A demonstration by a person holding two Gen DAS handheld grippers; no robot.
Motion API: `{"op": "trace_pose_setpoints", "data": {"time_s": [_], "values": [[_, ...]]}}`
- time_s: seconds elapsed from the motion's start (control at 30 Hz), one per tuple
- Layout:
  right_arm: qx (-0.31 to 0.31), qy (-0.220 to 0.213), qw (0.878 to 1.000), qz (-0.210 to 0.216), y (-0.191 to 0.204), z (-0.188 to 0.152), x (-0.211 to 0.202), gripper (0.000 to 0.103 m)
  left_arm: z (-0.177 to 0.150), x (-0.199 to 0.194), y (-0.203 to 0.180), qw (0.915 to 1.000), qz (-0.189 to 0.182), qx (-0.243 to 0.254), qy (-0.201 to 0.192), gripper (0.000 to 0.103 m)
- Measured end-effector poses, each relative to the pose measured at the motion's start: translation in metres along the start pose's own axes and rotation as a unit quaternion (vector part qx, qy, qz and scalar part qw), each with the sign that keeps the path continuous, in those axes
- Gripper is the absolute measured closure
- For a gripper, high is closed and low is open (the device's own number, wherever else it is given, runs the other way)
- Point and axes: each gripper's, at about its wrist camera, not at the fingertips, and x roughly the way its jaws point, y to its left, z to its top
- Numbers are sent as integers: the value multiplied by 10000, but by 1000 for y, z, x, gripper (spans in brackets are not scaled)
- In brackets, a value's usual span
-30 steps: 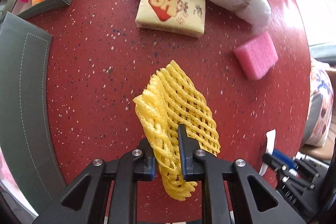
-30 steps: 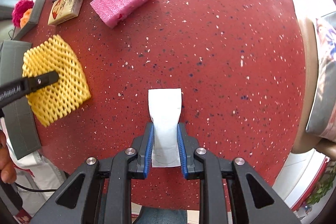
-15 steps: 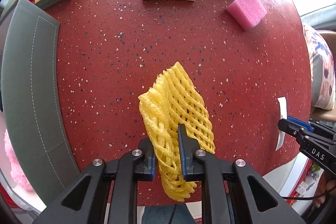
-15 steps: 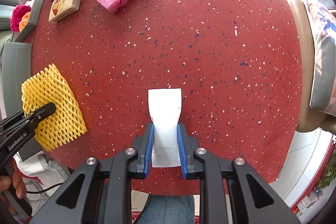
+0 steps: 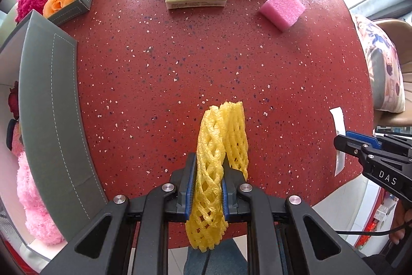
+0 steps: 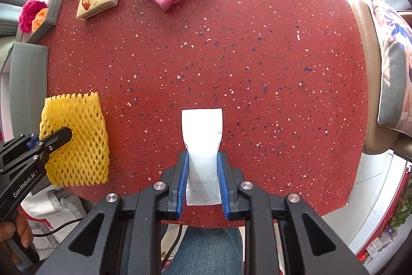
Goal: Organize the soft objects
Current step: 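Lift the yellow net with the left tool while the right tool lifts the white strip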
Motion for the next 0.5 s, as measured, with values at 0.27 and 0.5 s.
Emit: {"op": "trace_pose_setpoints", "data": {"time_s": [0.27, 0.5], "values": [[-4, -141, 9999, -38, 10, 6, -12, 79, -1, -1, 21, 9994, -334, -110, -17, 85], [-89, -229, 9997, -60, 15, 0, -33, 79, -13, -6, 37, 9990, -436, -120, 25, 85]]}}
